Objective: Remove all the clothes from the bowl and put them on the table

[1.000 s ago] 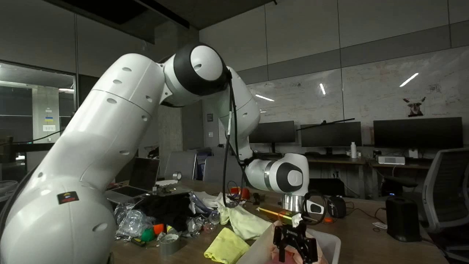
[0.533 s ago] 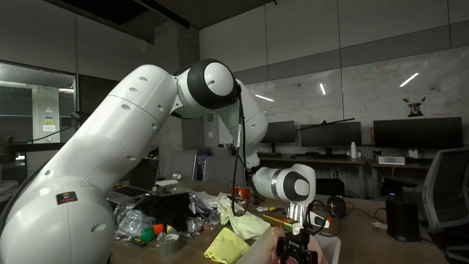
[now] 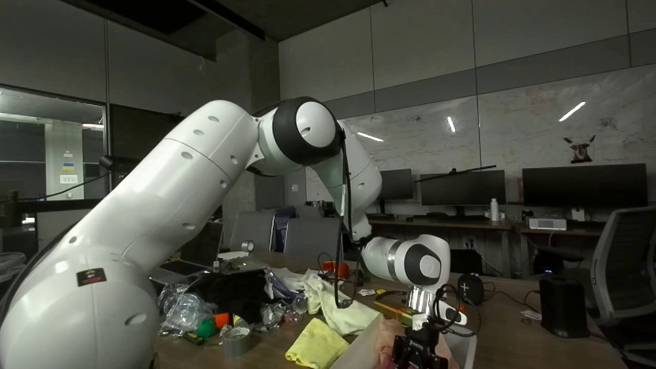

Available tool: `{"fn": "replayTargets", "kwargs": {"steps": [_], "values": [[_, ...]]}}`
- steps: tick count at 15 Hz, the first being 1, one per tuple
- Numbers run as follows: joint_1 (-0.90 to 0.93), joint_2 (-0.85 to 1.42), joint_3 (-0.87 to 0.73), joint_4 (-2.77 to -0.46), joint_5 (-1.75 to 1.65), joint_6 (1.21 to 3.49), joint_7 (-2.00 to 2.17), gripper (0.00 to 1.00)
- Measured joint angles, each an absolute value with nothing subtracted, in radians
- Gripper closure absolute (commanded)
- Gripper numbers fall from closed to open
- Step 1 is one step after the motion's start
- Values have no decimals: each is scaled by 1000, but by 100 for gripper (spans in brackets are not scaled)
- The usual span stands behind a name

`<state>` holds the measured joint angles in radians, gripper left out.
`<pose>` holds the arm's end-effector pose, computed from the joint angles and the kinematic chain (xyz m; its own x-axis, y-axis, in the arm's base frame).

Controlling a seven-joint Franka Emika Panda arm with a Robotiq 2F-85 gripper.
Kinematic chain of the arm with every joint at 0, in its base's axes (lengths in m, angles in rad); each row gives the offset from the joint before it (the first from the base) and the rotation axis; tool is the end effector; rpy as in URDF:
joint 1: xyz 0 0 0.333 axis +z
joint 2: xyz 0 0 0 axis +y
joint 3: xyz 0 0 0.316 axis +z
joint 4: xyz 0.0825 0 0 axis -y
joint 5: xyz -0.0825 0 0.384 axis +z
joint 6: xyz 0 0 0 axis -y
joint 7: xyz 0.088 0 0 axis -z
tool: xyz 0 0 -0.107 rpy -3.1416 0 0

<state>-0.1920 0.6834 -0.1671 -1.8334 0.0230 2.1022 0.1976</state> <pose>0.5570 -0.2068 0.1344 0.7719 -0.5187 -0.3676 -0.4939 -0.8534 0.1669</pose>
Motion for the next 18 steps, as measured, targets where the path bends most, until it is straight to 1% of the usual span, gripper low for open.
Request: {"fn": "replayTargets", "kwargs": {"steps": [1,3,6,10,11,13,18], "values": [[-192,685,-167,-1827,26,2102,200,52],[-192,687,-167,-1818,31,2101,202,65],[-192,688,-167,-1807,37,2099,204,89],[-193,688,-167,-1793,60,2099,205,95],[-193,687,-167,-1789,65,2100,204,90],[-193,678,-167,-1787,71,2104,204,89],[-198,580,-163,-1804,112,2157,168,90]]}}
